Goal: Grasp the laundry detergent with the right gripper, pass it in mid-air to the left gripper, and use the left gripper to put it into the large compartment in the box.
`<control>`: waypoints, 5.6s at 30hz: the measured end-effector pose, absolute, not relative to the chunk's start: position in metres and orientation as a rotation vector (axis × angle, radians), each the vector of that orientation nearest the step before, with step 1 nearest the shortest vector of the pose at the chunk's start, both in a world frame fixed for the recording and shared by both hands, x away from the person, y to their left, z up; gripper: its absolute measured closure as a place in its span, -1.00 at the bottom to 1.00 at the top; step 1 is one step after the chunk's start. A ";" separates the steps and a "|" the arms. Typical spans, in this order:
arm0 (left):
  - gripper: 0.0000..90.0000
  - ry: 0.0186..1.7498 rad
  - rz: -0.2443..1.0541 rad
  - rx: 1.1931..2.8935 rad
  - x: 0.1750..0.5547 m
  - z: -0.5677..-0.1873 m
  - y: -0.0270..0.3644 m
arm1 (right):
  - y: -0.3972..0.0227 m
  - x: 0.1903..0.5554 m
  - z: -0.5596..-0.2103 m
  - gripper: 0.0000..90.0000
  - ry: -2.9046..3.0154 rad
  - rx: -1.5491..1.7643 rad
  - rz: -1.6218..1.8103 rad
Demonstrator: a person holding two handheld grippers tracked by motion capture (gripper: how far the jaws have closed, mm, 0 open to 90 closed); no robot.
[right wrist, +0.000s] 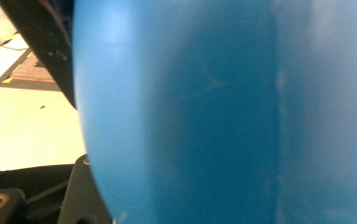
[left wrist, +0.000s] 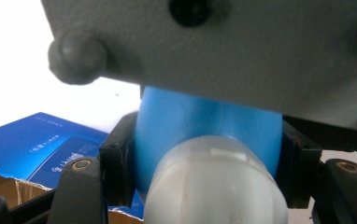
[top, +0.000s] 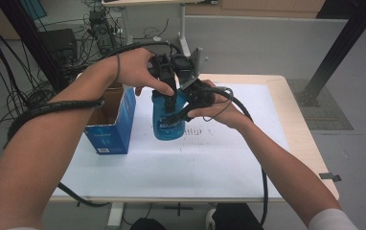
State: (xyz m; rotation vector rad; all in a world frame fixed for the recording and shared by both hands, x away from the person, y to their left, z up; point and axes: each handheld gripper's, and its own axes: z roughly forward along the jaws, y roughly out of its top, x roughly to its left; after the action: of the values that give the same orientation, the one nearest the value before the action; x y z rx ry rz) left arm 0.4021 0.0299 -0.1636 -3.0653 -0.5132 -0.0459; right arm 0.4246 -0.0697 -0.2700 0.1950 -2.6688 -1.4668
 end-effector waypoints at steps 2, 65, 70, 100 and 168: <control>-0.18 -0.515 -0.041 -3.064 0.402 -0.164 0.030 | -0.070 0.425 -0.271 -0.05 -2.666 0.195 -1.467; -0.18 -0.549 -0.049 -3.084 0.402 -0.166 0.034 | -0.069 0.426 -0.274 -0.07 -2.640 0.184 -1.465; -0.18 -0.551 -0.050 -3.085 0.402 -0.166 0.034 | -0.069 0.426 -0.274 -0.07 -2.639 0.183 -1.466; -0.18 -0.550 -0.075 -3.084 0.402 -0.163 0.030 | -0.074 0.428 -0.274 -0.09 -2.624 0.182 -1.517; -0.18 -1.831 -0.305 -2.563 0.437 -0.047 0.095 | -0.230 0.418 -0.252 -0.91 -3.009 -0.535 -0.822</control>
State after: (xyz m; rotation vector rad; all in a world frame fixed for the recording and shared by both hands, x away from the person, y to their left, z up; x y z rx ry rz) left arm 0.4372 0.0953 -0.0473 -2.5627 -1.8311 -0.3053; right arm 0.4177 -0.2297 -0.2517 -0.5346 -3.0089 -0.8217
